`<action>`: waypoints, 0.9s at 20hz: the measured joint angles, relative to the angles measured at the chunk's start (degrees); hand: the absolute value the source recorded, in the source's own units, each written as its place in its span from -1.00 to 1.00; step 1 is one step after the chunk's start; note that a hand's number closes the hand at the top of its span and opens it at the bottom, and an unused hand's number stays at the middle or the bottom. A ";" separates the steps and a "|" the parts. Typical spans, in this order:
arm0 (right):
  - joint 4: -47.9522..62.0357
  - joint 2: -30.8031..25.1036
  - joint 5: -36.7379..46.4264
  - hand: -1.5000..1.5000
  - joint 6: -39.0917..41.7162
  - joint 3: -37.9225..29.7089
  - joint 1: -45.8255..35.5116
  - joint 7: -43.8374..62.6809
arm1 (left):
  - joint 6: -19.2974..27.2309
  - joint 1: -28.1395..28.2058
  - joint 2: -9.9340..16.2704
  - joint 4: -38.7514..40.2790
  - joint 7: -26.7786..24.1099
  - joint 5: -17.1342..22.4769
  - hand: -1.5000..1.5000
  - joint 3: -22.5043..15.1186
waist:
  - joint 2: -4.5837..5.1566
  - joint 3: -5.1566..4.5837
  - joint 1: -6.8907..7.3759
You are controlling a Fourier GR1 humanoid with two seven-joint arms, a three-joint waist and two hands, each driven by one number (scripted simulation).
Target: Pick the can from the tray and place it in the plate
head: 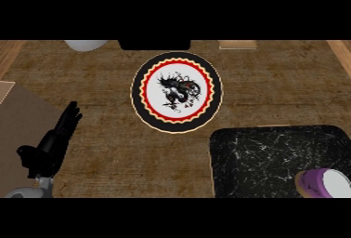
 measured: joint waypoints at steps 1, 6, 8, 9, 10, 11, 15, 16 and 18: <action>0.79 0.11 0.30 -1.00 0.97 0.01 -0.27 0.51 | 0.11 -0.38 -0.45 0.28 0.08 -0.34 0.00 -0.08 | 0.00 0.00 -0.01; 2.06 -0.24 1.21 -1.00 6.68 0.03 -4.98 7.46 | -0.75 -0.86 -1.41 2.24 -1.25 -1.25 0.00 0.78 | 0.04 0.03 0.19; 4.19 -0.07 2.26 -1.00 8.56 1.07 -7.61 9.58 | -0.66 -1.10 -1.76 1.16 -0.16 -1.48 0.00 0.79 | 0.05 0.03 0.36; 4.97 0.49 2.80 -1.00 9.48 1.57 -8.38 10.08 | -0.75 -1.52 -2.01 1.78 -0.34 -1.79 0.00 1.01 | 0.05 0.04 0.32; 5.81 0.43 1.87 -1.00 10.90 0.43 -8.79 9.65 | -0.73 -1.85 -2.44 2.01 -0.09 -2.00 0.00 1.05 | 0.04 0.06 0.24; 6.50 0.84 1.93 -1.00 11.77 -0.05 -9.01 9.16 | -1.19 -2.46 -2.04 1.61 0.99 -1.78 0.00 1.63 | 0.02 0.05 0.18; 9.76 3.66 3.39 -1.00 14.84 0.44 -12.26 9.65 | -2.03 -1.18 -2.55 0.88 0.80 -2.65 0.00 2.31 | 0.00 0.08 0.23; 11.16 4.71 4.45 -1.00 14.96 0.83 -12.41 8.50 | -2.19 -0.90 -2.68 0.71 0.73 -2.85 0.00 2.53 | -0.01 0.06 0.21; 14.63 6.47 6.61 -1.00 14.97 1.66 -13.97 6.80 | -2.54 0.04 -2.77 0.02 0.46 -3.26 0.00 2.88 | -0.01 0.07 0.28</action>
